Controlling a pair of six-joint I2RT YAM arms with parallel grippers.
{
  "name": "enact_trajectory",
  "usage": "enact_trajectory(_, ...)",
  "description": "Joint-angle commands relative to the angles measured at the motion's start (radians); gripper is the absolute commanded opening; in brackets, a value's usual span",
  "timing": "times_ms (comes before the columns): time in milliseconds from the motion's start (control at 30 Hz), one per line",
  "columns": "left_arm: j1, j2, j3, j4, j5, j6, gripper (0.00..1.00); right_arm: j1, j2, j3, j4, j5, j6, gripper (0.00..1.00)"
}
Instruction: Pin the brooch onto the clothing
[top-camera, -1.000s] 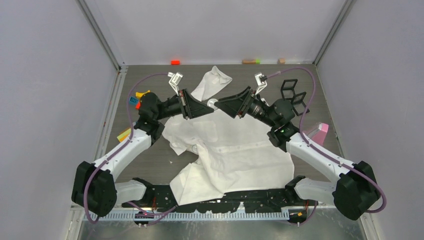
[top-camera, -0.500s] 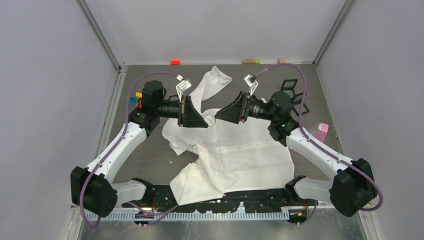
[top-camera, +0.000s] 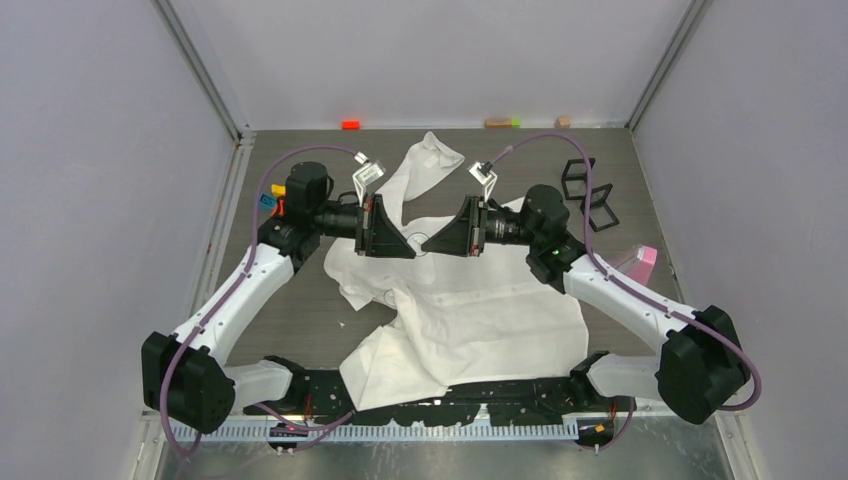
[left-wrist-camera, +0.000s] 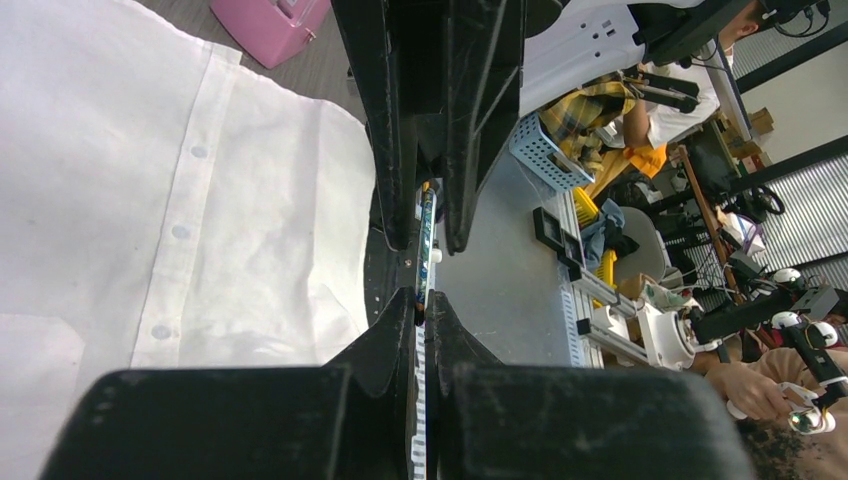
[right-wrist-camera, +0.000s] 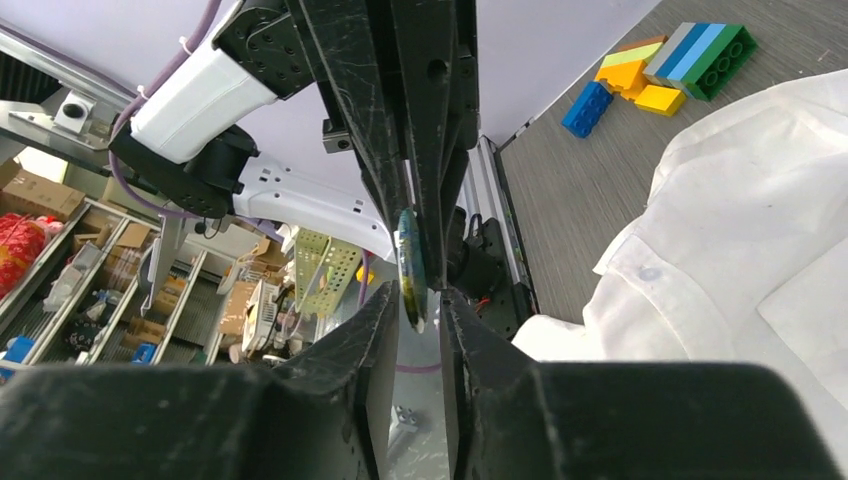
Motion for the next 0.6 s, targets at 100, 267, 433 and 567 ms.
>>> enact_trajectory(100,-0.001,-0.001,0.016,0.005,0.033,0.004,0.00,0.007,0.014,0.053,-0.030,0.047,-0.032,0.17)
enact_trajectory(267,-0.001,0.000,0.015,0.007,0.034,0.002,0.00,0.010,0.020,0.098,-0.251,0.187,-0.156,0.05)
enact_trajectory(433,-0.004,0.004,0.011,0.013,0.039,-0.005,0.00,0.026,0.038,0.144,-0.405,0.331,-0.214,0.01)
enact_trajectory(567,-0.011,0.013,0.008,0.018,0.040,-0.008,0.00,0.065,0.064,0.178,-0.428,0.414,-0.228,0.01)
